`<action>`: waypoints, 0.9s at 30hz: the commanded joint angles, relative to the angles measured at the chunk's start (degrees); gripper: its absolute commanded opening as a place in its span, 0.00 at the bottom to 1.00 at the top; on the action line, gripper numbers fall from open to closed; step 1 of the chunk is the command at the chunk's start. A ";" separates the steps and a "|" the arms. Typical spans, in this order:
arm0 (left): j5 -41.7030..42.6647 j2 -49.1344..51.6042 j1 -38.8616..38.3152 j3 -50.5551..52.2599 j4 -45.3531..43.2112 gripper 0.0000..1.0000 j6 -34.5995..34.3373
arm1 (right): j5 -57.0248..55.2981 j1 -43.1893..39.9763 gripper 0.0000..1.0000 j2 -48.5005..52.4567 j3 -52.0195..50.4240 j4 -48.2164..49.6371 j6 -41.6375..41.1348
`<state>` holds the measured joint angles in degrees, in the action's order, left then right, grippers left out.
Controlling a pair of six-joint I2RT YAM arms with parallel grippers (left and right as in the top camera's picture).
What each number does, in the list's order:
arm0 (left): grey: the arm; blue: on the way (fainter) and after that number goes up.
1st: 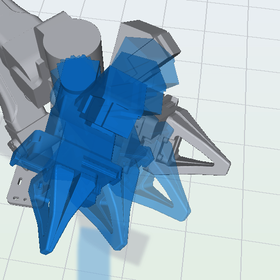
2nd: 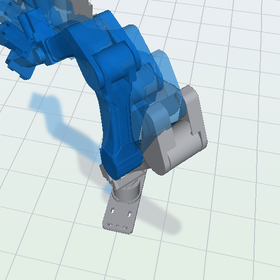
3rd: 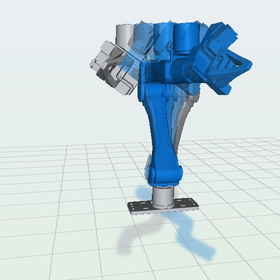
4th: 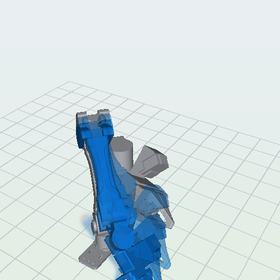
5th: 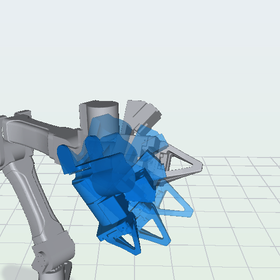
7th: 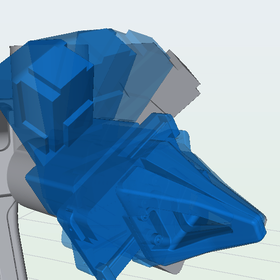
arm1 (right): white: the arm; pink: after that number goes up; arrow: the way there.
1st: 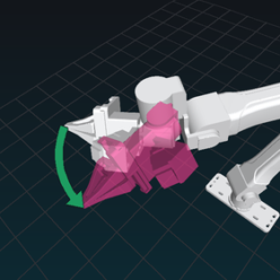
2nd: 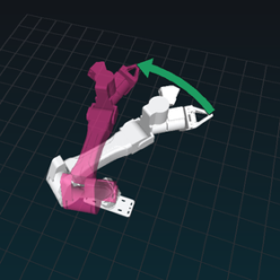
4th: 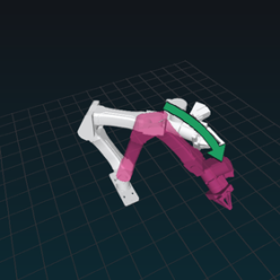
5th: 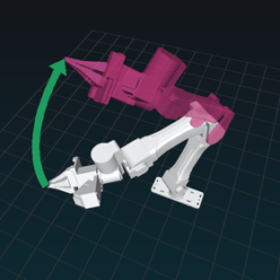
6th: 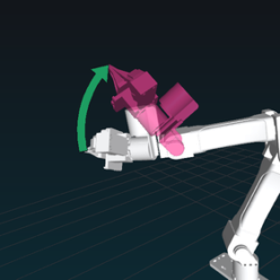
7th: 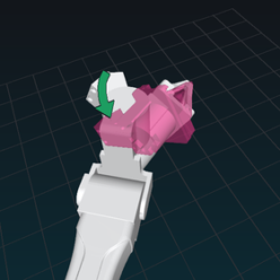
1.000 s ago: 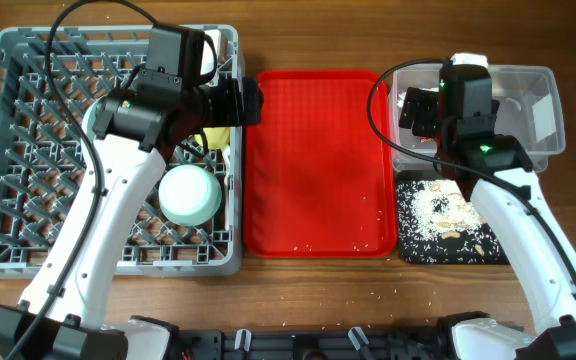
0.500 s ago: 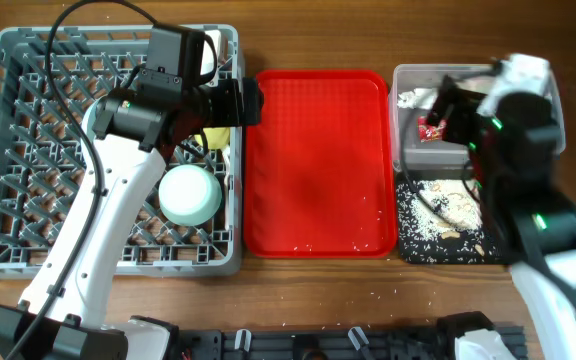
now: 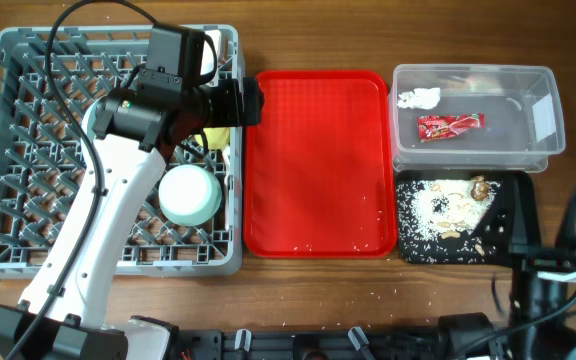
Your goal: Sort waste into correct bins and load items into the dishwasher rack
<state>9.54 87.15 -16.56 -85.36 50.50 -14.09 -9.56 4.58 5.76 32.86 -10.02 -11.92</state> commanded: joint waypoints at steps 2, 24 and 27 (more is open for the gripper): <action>0.68 -0.13 -0.11 -0.48 -0.15 1.00 -0.31 | 14.08 -5.46 1.00 -3.50 -15.47 19.26 -0.24; 0.68 -0.13 -0.11 -0.48 -0.15 1.00 -0.31 | 13.46 -5.20 1.00 -5.49 -32.57 10.14 1.03; 0.68 -0.13 -0.11 -0.48 -0.15 1.00 -0.31 | 13.46 -5.20 1.00 -5.49 -32.57 10.14 1.03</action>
<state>9.54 87.15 -16.56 -85.36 50.50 -14.09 2.98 -0.64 0.89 0.34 0.01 -11.84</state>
